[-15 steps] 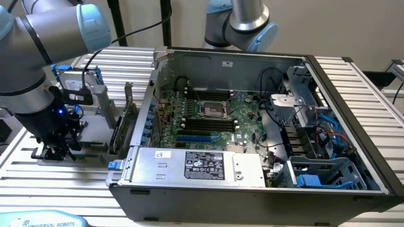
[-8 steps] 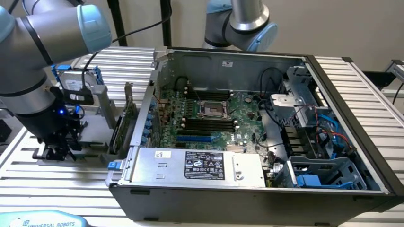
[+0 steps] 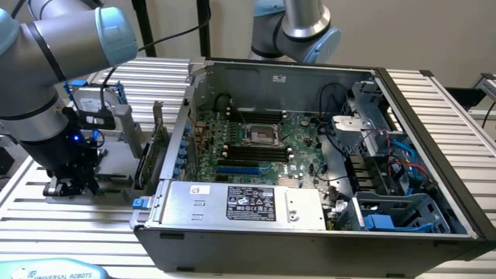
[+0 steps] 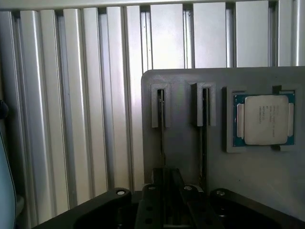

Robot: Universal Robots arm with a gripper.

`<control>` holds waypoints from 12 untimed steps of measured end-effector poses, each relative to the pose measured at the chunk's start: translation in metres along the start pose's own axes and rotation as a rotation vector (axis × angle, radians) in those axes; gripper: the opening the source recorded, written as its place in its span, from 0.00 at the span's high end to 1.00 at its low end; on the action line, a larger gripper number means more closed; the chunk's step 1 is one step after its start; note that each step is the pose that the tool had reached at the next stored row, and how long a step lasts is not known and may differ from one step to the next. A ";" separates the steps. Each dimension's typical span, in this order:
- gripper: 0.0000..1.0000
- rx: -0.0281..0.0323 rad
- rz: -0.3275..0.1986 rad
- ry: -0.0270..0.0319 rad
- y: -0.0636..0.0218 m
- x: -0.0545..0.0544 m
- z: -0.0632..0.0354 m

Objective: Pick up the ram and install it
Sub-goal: 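Pick up the ram and move it above insertion slot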

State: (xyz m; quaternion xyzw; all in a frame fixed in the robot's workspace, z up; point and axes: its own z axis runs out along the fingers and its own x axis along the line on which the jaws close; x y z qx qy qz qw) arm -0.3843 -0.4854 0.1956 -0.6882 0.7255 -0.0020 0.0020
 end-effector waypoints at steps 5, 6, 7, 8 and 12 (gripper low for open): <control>0.82 -0.0016 0.000 0.0003 0.0000 0.000 0.0000; 0.86 -0.0021 0.000 0.0000 0.0000 0.000 0.0000; 0.86 -0.0024 0.000 0.0001 0.0000 0.001 0.0000; 0.86 -0.0029 0.000 0.0002 0.0000 0.001 0.0000; 0.86 -0.0051 0.001 0.0003 -0.0001 0.002 0.0000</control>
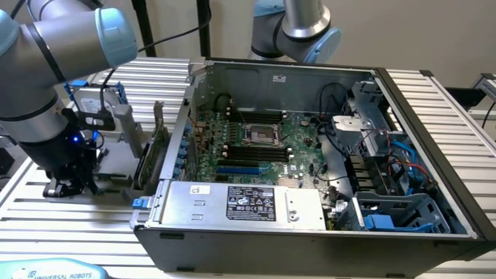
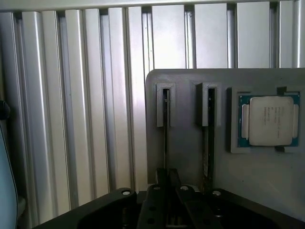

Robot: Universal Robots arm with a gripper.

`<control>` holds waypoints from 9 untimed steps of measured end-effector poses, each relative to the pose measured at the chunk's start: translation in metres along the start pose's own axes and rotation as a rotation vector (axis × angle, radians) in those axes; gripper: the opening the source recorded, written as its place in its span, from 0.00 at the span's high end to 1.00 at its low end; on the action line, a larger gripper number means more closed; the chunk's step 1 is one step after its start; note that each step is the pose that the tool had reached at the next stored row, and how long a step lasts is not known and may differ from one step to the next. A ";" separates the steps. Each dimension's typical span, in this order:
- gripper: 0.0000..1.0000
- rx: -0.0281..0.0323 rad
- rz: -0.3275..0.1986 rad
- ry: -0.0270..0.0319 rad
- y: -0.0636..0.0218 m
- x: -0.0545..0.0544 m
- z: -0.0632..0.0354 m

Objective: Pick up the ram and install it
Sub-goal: 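Pick up the ram and move it above insertion slot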

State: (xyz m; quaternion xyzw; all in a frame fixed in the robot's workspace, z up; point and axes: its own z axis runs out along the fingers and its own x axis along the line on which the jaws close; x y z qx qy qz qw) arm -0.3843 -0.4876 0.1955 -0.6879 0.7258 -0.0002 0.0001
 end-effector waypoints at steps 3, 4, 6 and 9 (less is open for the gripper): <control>0.86 -0.0014 0.000 0.0002 0.0000 0.001 0.0000; 0.86 -0.0016 0.000 0.0003 -0.0001 0.002 0.0000; 0.86 -0.0019 0.000 0.0003 -0.0002 0.003 0.0000; 0.86 -0.0018 -0.003 0.0001 -0.0010 0.003 0.0001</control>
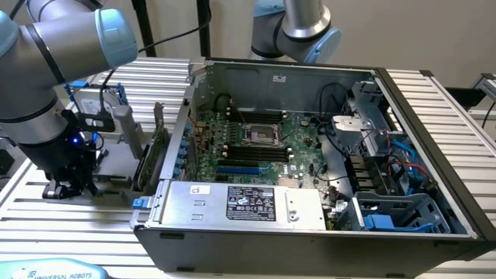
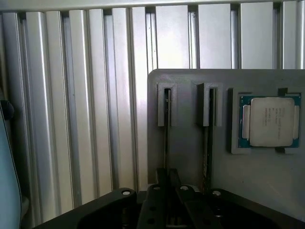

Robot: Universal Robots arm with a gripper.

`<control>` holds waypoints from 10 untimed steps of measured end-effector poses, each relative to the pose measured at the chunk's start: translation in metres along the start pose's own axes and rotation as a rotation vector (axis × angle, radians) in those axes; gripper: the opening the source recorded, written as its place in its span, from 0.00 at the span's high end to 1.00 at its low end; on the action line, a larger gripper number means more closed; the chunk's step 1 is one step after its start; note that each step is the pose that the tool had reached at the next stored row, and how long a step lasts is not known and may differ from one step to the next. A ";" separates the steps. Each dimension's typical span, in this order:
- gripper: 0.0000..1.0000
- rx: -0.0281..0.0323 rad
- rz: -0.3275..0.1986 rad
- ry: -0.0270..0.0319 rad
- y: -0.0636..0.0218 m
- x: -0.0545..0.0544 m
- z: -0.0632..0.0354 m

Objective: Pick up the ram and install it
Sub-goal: 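Pick up the ram and move it above insertion slot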

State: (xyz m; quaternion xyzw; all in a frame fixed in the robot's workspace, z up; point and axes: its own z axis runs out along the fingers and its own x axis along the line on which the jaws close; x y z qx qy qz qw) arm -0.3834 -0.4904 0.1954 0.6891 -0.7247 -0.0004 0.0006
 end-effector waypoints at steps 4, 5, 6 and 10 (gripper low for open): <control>0.86 0.0001 -0.021 -0.0003 -0.0014 0.000 0.0001; 0.86 0.0000 -0.029 -0.0004 -0.0018 0.000 0.0000; 0.86 0.0000 -0.038 -0.0005 -0.0021 0.000 0.0001; 0.86 -0.0001 -0.067 -0.0006 -0.0027 0.000 0.0000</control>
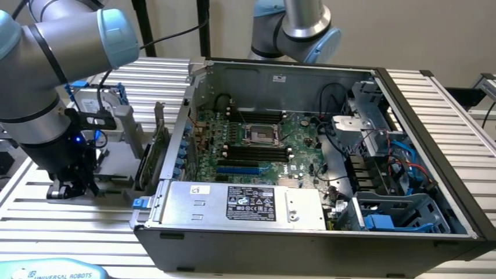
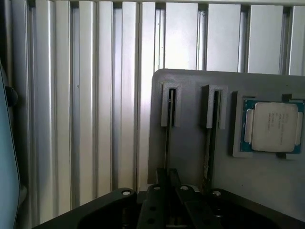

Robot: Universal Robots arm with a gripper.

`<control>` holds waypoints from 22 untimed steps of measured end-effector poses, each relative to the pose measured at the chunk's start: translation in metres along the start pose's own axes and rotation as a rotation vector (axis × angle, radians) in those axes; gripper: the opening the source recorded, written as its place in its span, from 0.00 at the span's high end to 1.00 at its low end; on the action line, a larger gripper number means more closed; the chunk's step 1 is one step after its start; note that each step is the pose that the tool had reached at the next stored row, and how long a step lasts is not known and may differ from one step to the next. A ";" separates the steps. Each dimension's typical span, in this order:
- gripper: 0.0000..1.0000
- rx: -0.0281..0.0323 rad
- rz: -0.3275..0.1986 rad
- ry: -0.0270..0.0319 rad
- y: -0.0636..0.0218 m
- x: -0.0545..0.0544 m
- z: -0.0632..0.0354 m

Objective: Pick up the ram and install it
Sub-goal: 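Pick up the ram and move it above insertion slot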

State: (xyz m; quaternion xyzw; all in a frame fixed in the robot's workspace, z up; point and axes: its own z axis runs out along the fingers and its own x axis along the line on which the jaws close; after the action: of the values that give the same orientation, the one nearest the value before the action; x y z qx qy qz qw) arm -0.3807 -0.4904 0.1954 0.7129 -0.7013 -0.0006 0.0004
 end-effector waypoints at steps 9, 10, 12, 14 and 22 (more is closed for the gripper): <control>0.86 0.0003 -0.001 -0.0002 -0.0002 0.000 -0.0006; 0.86 0.0002 -0.001 -0.0001 -0.0002 0.000 -0.0017; 0.86 0.0000 -0.001 0.0000 -0.0002 0.000 -0.0054; 0.86 -0.0001 -0.001 0.0001 -0.0002 0.000 -0.0102; 0.86 0.0001 -0.002 -0.0002 -0.0008 0.000 -0.0419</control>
State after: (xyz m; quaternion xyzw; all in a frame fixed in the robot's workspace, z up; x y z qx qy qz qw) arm -0.3799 -0.4904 0.2372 0.7135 -0.7006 -0.0007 0.0003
